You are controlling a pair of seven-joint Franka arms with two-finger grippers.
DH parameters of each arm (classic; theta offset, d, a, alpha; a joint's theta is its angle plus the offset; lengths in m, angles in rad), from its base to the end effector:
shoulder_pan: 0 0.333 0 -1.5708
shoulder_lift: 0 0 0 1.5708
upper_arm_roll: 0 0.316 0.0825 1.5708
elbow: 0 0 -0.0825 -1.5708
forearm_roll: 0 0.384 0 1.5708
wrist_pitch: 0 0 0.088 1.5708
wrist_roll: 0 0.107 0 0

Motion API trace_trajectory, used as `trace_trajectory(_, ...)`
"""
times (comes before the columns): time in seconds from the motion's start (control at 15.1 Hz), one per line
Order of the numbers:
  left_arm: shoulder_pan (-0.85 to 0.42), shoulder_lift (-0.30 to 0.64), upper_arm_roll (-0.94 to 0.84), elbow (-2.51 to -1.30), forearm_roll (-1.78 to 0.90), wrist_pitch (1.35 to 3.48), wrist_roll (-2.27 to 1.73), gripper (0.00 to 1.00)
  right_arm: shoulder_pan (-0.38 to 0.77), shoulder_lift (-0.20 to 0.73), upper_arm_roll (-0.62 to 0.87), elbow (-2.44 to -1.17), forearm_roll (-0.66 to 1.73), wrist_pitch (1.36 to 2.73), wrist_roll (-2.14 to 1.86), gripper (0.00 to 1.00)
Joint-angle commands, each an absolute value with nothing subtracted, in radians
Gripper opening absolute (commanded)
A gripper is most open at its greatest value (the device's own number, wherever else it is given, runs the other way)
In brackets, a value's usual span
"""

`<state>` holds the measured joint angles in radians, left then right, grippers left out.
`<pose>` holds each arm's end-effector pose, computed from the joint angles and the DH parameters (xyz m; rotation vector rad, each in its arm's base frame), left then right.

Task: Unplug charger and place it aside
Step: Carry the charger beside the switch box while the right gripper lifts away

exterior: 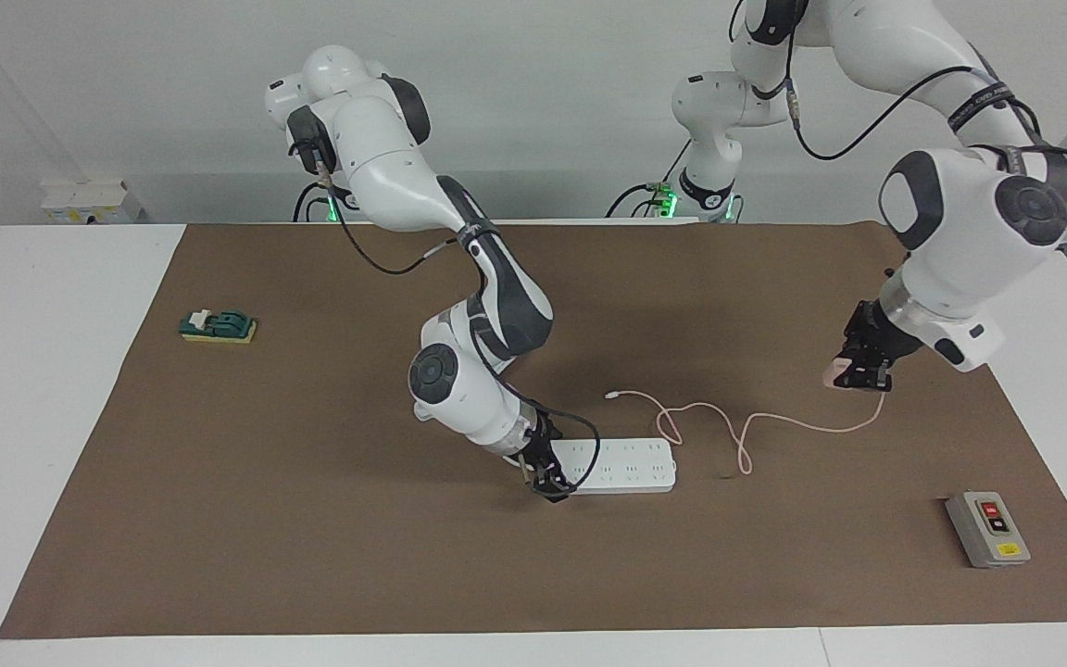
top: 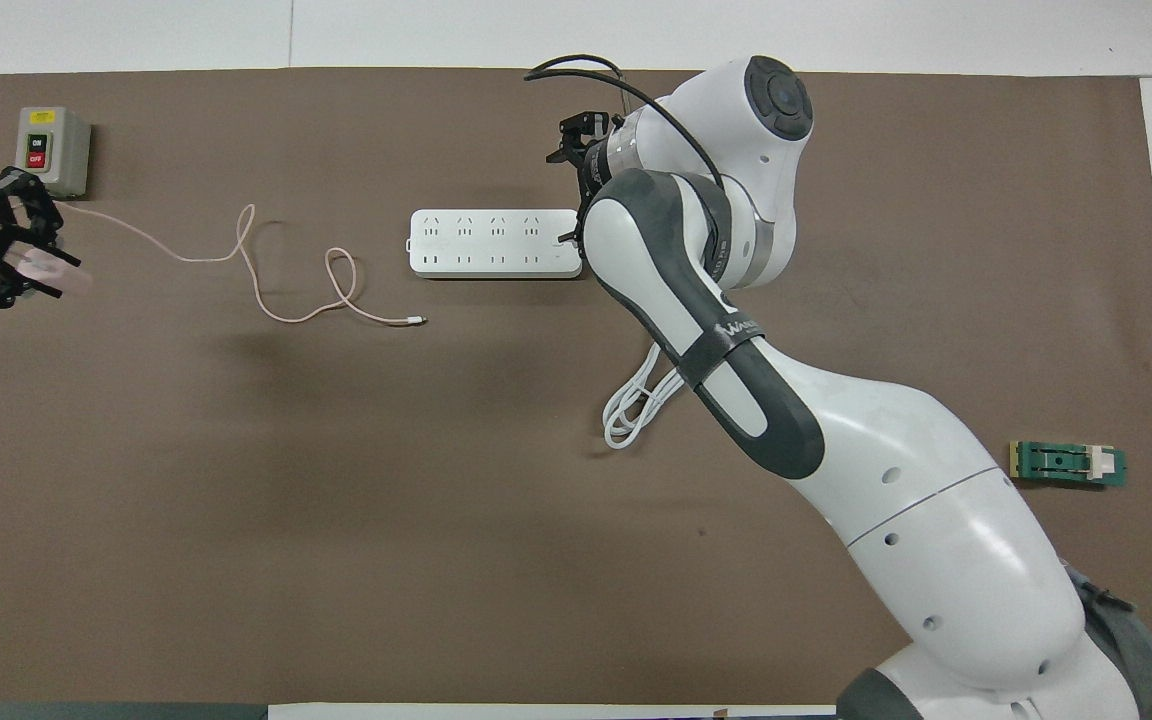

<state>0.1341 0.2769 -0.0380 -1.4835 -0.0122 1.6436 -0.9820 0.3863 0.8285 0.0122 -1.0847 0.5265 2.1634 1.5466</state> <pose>0.6302 0.0623 0.5067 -2.6644 -1.5981 0.1789 0.7232 0.3224 0.3580 -2.0286 1.7035 0.3503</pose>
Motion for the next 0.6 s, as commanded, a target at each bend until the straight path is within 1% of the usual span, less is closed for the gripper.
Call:
trace_trajectory(0.0, 0.224, 0.226, -0.051, -1.497, -0.008, 1.597, -0.842, 0.0, 0.362, 0.732, -0.003, -1.137, 0.5, 2.077, 1.526, 1.0)
trace_trajectory(0.13, 0.244, 0.216, -0.051, -1.505, -0.008, 1.594, -0.769, 0.0, 0.338, 0.684, -0.005, -1.138, 0.468, 2.004, 1.514, 1.0)
trace_trajectory(0.27, 0.233, 0.192, -0.051, -1.561, -0.008, 1.638, -0.759, 0.0, 0.316, 0.631, -0.005, -1.149, 0.439, 1.939, 1.461, 1.0)
trace_trajectory(0.33, 0.227, 0.183, -0.051, -1.583, -0.008, 1.66, -0.759, 0.02, 0.298, 0.597, -0.005, -1.164, 0.424, 1.916, 1.43, 1.0)
trace_trajectory(0.4, 0.224, 0.173, -0.054, -1.609, -0.008, 1.667, -0.758, 0.6, 0.279, 0.559, -0.005, -1.186, 0.407, 1.896, 1.392, 1.0)
trace_trajectory(0.46, 0.21, 0.167, -0.054, -1.614, -0.006, 1.663, -0.756, 1.0, 0.241, 0.479, -0.006, -1.239, 0.387, 1.858, 1.268, 1.0)
trace_trajectory(0.53, 0.207, 0.17, -0.054, -1.608, -0.002, 1.66, -0.747, 1.0, 0.209, 0.439, -0.006, -1.256, 0.376, 1.823, 1.185, 1.0)
